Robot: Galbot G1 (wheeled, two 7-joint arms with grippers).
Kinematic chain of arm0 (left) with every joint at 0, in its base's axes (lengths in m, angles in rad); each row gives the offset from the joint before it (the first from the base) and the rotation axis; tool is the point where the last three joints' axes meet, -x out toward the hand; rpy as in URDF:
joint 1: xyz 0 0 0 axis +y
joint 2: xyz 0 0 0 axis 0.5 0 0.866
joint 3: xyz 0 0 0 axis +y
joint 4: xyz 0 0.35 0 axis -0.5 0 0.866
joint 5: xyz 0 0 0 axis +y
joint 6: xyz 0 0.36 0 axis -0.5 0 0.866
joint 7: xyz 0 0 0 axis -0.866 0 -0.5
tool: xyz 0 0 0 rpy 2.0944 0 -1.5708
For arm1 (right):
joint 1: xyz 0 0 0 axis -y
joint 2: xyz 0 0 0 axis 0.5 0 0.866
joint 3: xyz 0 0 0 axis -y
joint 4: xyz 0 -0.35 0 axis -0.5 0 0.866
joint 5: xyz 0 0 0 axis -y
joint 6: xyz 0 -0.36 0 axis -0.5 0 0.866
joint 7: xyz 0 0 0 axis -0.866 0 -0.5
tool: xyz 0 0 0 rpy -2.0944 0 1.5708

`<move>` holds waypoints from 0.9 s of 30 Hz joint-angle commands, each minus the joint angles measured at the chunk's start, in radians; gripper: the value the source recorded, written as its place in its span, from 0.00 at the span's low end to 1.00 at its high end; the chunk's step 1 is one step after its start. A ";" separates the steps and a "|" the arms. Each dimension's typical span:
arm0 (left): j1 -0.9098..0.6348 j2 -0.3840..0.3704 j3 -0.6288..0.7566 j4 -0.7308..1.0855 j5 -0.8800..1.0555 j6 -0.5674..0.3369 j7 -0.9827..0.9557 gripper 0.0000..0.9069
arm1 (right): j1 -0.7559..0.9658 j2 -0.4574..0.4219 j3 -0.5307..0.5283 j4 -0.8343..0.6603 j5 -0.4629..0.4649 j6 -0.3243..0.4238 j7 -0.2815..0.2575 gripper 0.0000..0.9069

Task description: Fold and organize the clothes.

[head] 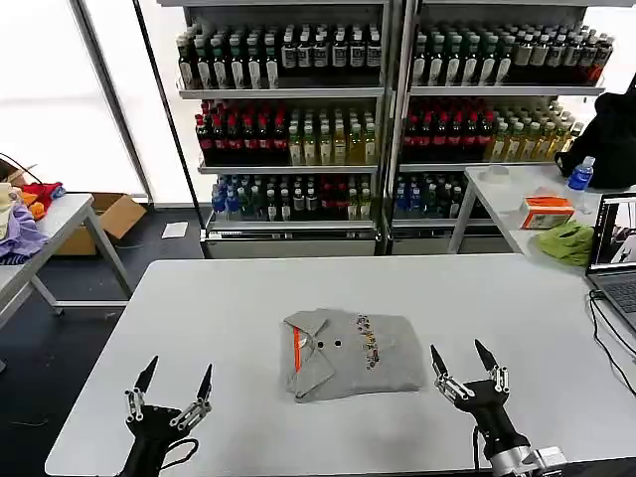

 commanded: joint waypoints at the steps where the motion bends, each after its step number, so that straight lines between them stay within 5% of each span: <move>1: 0.010 -0.004 0.034 0.002 0.073 -0.030 0.007 1.00 | -0.015 0.005 0.002 -0.006 -0.002 0.015 -0.002 1.00; 27: 0.018 -0.006 -0.006 -0.017 0.013 0.010 0.025 1.00 | -0.011 -0.003 0.022 -0.009 -0.040 0.010 -0.026 1.00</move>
